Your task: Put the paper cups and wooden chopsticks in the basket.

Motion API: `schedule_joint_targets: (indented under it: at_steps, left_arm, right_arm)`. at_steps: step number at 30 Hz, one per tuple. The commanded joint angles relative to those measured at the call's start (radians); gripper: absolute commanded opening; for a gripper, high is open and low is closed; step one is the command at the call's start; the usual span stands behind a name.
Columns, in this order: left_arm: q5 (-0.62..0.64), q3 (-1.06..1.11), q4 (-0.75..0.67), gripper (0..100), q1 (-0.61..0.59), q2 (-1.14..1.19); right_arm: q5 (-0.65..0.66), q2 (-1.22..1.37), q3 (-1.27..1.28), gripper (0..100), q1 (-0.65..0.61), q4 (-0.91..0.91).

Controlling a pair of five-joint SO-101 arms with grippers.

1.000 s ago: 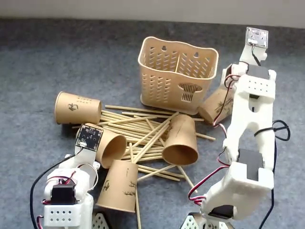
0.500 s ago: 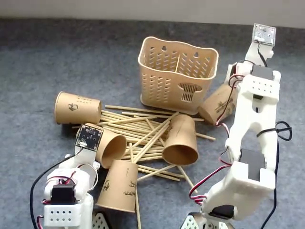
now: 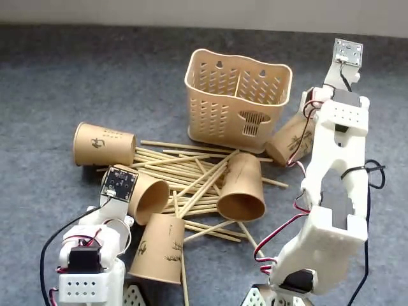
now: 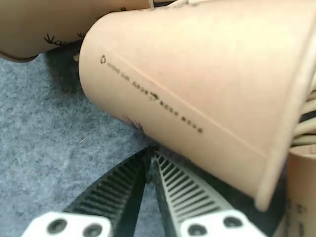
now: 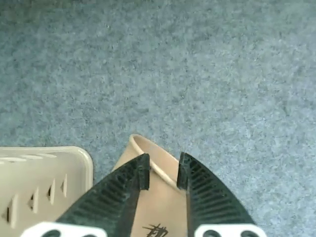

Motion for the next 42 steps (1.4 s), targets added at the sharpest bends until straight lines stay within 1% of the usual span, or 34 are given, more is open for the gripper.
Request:
schedule_joint_targets:
  at_steps: [1,5,9,12,17,25,30,35,42]
  left_arm:
    - [-0.002,0.019,0.005,1,-0.008,-0.012]
    - [-0.002,0.019,0.005,1,-0.008,-0.012]
    - [-0.002,0.019,0.005,1,-0.008,-0.012]
    - [-0.002,0.019,0.005,1,-0.008,-0.012]
    - [-0.002,0.019,0.005,1,-0.008,-0.012]
    - [-0.002,0.019,0.005,1,-0.008,-0.012]
    - [-0.002,0.019,0.005,1,-0.008,-0.012]
    - [-0.002,0.019,0.005,1,-0.008,-0.012]
    - [-0.002,0.019,0.005,1,-0.008,-0.012]
  right_arm:
    - [0.009,-0.005,-0.030,10.2,0.004,0.076]
    - [0.011,-0.008,-0.059,9.9,-0.001,0.193]
    - [0.026,-0.005,-0.128,0.5,0.005,0.292]
    - [0.098,-0.007,-0.154,0.7,0.001,0.381]
    - [0.107,-0.007,-0.159,0.7,0.013,0.512]
    - [0.110,-0.010,-0.193,0.7,0.090,0.642]
    - [0.164,-0.013,-0.269,0.7,0.116,0.751]
    - [0.175,-0.136,-0.294,0.7,0.140,0.783]
    - [0.296,-0.355,-0.203,0.7,0.148,0.783]
